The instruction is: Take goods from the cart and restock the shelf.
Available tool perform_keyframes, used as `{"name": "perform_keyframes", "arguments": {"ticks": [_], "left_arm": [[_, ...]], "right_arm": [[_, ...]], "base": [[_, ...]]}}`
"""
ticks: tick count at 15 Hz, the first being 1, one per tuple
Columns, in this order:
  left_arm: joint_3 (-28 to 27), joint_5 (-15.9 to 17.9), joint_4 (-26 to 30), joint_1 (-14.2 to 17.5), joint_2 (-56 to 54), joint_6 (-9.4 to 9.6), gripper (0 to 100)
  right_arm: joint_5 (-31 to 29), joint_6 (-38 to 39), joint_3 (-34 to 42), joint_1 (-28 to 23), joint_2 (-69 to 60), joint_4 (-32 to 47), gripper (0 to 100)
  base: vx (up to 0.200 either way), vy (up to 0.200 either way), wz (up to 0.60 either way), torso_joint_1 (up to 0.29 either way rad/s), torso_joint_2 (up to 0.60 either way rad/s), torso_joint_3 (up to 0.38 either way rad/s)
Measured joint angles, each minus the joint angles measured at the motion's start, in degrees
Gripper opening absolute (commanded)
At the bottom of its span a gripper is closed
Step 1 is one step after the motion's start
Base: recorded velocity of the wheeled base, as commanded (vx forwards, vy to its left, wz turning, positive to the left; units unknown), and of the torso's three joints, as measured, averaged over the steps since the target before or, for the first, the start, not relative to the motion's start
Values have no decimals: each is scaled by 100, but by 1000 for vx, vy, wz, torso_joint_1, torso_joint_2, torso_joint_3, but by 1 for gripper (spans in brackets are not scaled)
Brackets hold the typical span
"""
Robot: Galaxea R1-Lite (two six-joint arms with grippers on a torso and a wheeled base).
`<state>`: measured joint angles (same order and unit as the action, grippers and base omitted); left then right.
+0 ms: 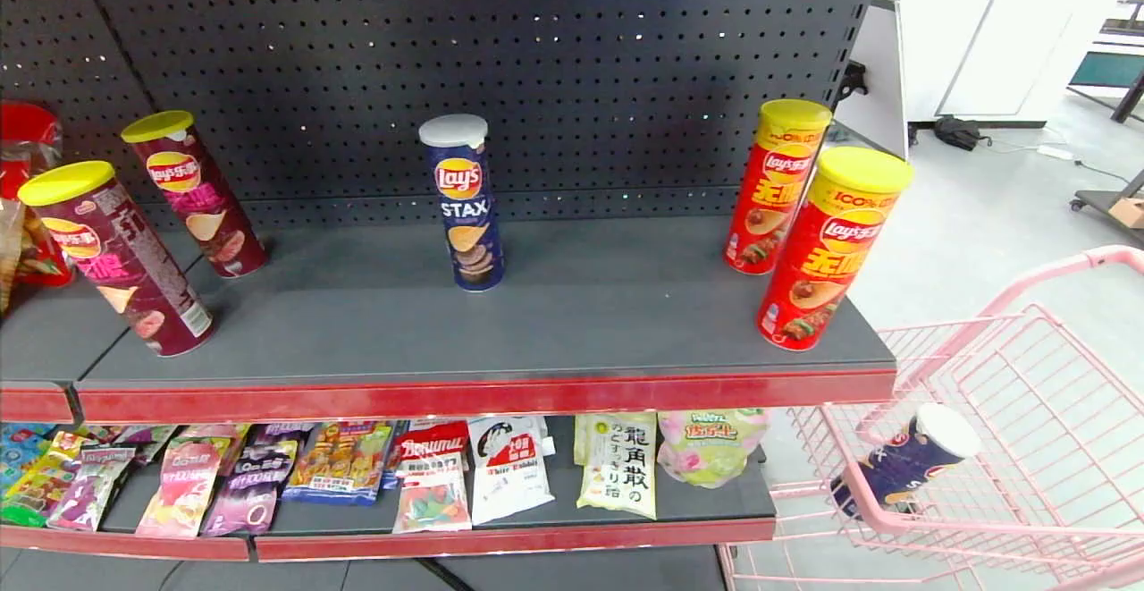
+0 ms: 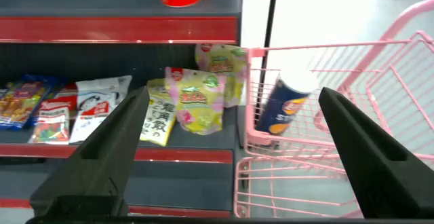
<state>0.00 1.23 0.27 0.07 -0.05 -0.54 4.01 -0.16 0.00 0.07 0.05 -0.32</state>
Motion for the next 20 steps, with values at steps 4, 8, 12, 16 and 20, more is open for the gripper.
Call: {"name": "perform_keyframes", "arguments": {"ticks": [4,8,12,16,20], "left_arm": [[0,11,-5,2,0,10,100],[0,11,-6,15,0,5,100],[0,10,0,2,0,2,100],[0,10,-2,0,0,5,100],[-2,10,-2,0,0,11,100]], "right_arm": [[-18,0,0,2,-2,0,100],[-60,2,0,15,-2,7,100],[-95,6,0,2,0,0,100],[-90,9,0,0,0,0,100],[-82,5,0,0,0,0,100]], "base": [[0,-50,-300,2,3,2],[0,0,-600,-1,5,2],[0,0,-450,2,1,2],[0,0,0,0,0,0],[150,0,0,-2,2,2]]}}
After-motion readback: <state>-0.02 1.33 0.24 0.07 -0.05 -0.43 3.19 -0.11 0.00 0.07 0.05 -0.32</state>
